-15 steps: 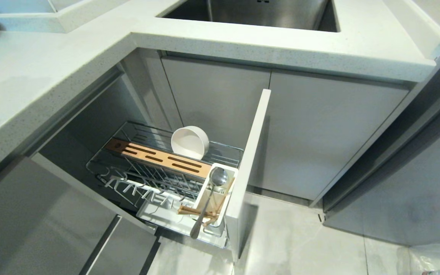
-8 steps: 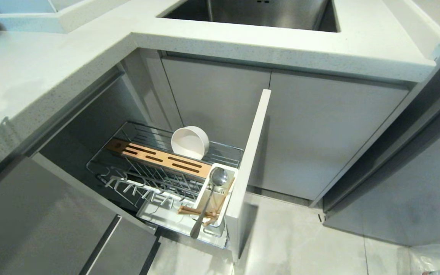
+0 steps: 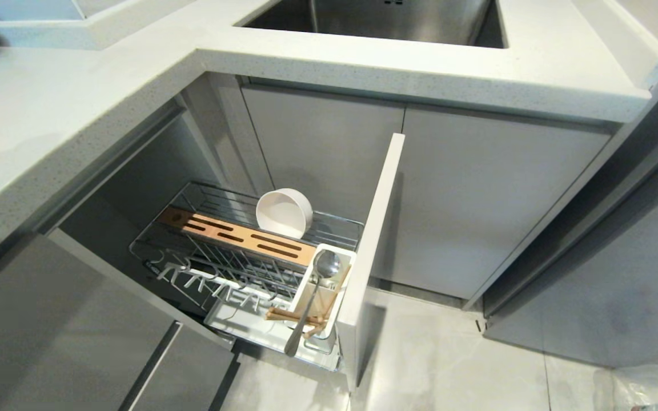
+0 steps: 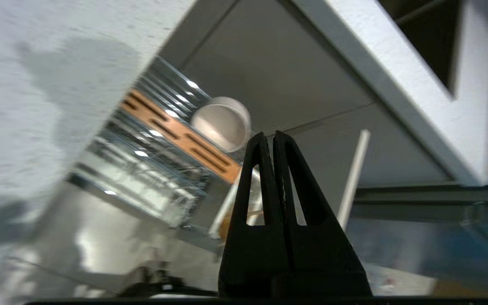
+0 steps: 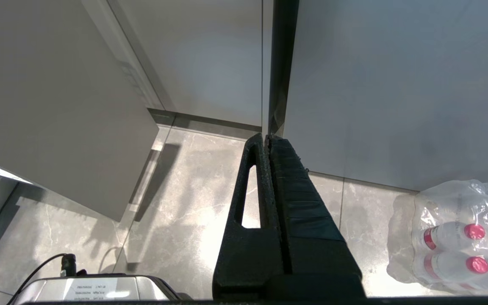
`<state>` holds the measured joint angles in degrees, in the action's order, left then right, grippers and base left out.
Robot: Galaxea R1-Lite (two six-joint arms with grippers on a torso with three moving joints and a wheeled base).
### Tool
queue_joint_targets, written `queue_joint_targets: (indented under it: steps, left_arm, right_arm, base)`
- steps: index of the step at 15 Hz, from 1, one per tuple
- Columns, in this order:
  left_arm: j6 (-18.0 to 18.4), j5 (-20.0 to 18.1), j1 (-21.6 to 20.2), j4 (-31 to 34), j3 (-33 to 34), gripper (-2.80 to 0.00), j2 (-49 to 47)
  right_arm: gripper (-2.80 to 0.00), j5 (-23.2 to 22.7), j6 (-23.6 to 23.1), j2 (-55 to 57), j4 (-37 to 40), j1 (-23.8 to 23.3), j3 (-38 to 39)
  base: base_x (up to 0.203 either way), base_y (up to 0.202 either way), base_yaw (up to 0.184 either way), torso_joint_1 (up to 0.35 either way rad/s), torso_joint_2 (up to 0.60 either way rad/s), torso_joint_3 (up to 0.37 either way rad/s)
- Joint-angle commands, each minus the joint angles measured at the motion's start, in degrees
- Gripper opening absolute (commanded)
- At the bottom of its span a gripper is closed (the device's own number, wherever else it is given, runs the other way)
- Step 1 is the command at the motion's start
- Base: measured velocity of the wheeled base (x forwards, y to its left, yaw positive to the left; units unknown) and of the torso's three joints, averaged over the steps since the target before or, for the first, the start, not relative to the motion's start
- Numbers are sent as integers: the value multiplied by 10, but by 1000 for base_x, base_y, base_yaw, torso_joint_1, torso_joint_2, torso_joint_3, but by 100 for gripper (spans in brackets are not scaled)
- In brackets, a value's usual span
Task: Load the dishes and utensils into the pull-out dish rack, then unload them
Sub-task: Take the bowl out of the cupboard
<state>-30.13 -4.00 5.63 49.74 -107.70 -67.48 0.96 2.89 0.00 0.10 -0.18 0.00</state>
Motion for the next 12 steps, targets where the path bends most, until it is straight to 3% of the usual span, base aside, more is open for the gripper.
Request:
queue_joint_targets:
  steps: [1, 3, 6, 8, 10, 12]
  left_arm:
    - [-43, -4, 16, -31, 24, -280, -17]
    - [-115, 0, 33, -95, 53, -280, -44]
    - [-171, 61, 102, -105, 73, -280, -103]
    - [-196, 134, 167, -120, 93, -280, -156]
    - [-211, 200, 201, -152, 108, -280, -218]
    - [-222, 239, 225, -184, 109, -280, -278]
  right_arm:
    - [-280, 0, 0, 0, 0, 0, 1]
    - [-280, 0, 0, 0, 0, 0, 1]
    - [-280, 0, 0, 0, 0, 0, 1]
    - [-280, 0, 0, 0, 0, 0, 1]
    - [-280, 0, 0, 0, 0, 0, 1]
    - [-280, 0, 0, 0, 0, 0, 1]
  base:
    - [0, 0, 0, 0, 0, 0]
    - [0, 0, 0, 0, 0, 0]
    - [0, 0, 0, 0, 0, 0]
    - [0, 0, 0, 0, 0, 0]
    - [0, 0, 0, 0, 0, 0]
    - [0, 0, 0, 0, 0, 0]
